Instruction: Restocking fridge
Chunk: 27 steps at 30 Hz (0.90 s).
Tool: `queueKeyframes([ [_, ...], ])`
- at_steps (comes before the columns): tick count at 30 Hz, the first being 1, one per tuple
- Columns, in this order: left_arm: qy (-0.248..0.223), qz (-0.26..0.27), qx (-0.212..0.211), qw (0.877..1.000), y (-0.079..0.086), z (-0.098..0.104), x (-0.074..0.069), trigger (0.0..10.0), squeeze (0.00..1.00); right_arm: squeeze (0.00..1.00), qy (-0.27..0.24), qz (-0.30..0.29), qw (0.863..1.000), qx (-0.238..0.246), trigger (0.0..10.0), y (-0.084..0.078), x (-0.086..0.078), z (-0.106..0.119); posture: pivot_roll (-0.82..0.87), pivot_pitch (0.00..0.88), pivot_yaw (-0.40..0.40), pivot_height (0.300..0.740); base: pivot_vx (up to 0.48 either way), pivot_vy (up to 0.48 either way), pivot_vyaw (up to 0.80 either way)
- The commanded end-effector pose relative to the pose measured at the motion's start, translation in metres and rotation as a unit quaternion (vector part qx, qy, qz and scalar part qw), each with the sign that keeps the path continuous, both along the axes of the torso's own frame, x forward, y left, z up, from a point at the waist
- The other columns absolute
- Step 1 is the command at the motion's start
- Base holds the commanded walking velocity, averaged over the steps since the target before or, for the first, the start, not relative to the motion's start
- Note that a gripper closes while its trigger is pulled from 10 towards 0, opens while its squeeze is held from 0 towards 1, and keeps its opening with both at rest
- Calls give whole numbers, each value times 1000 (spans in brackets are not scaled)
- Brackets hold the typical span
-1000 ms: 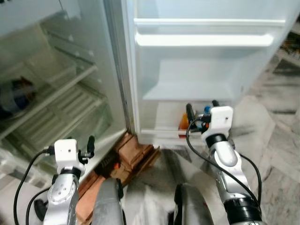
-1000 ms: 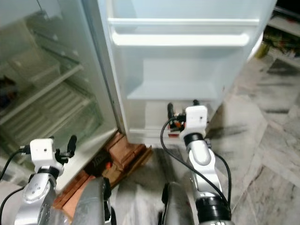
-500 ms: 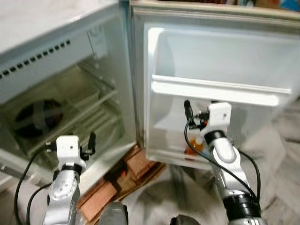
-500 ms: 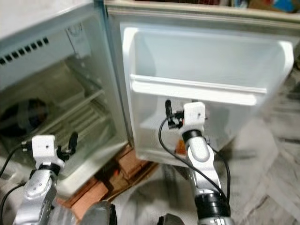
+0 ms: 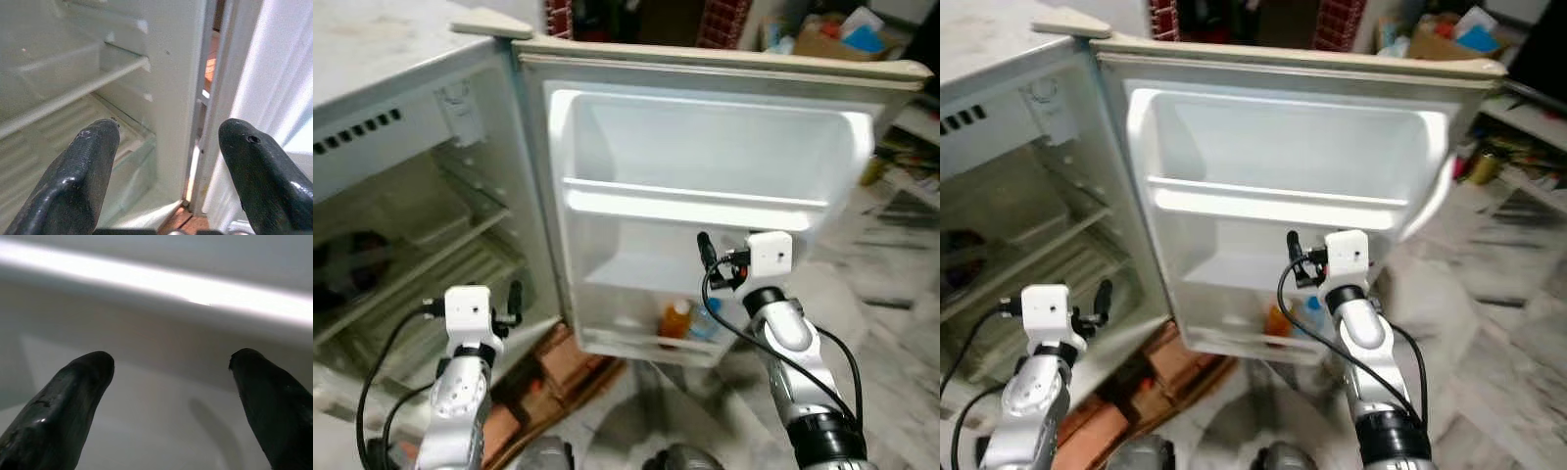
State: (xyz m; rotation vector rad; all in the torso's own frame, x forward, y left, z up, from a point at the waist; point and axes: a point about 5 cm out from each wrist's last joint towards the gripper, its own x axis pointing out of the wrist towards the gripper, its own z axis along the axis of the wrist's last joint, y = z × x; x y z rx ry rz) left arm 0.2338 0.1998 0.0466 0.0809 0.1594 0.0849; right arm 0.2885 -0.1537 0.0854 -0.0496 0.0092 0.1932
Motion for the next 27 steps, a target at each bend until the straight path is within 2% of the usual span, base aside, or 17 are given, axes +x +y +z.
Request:
queueKeyframes([
  [1, 13, 12, 6, 1000, 5, -4, -4, 10000, 0, 0, 9, 24, 1000, 9, 10000, 9, 1, -1, 102, 39, -18, 740, -382, -289, 0],
  [11, 17, 4, 10, 1000, 4, -5, -4, 10000, 0, 0, 47, 99, 994, 30, 10000, 24, -3, -10, 101, 42, -13, 740, -396, -272, 0],
  [15, 19, -7, 17, 1000, 3, -5, -3, 10000, 0, 0, 53, 110, 992, 37, 10000, 26, -4, -12, 104, 42, -12, 740, -325, -346, 0],
  [17, 22, -9, 18, 1000, 3, -6, -3, 10000, 0, 0, 42, 103, 993, 38, 10000, 25, -3, -10, 106, 41, -11, 740, 0, -431, 0],
  [21, 20, -7, 15, 1000, 6, -6, -4, 10000, 0, 0, -8, 44, 999, 18, 10000, 11, 1, 2, 107, 34, -2, 740, 0, -455, 0],
  [23, 12, -12, 26, 1000, 15, -1, -4, 10000, 0, 0, -26, -1, 1000, 4, 10000, -3, 2, 7, 106, 30, 9, 740, 0, -208, 0],
  [24, 12, -12, 26, 1000, 15, -1, -4, 10000, 0, 0, -26, -1, 1000, 4, 10000, -3, 2, 7, 106, 30, 9, 740, 0, 0, 0],
  [27, 21, -33, 31, 999, 29, 2, -7, 10000, 0, 0, -29, -33, 999, 0, 10000, -14, -1, 7, 106, 29, 18, 740, 0, 0, 0],
])
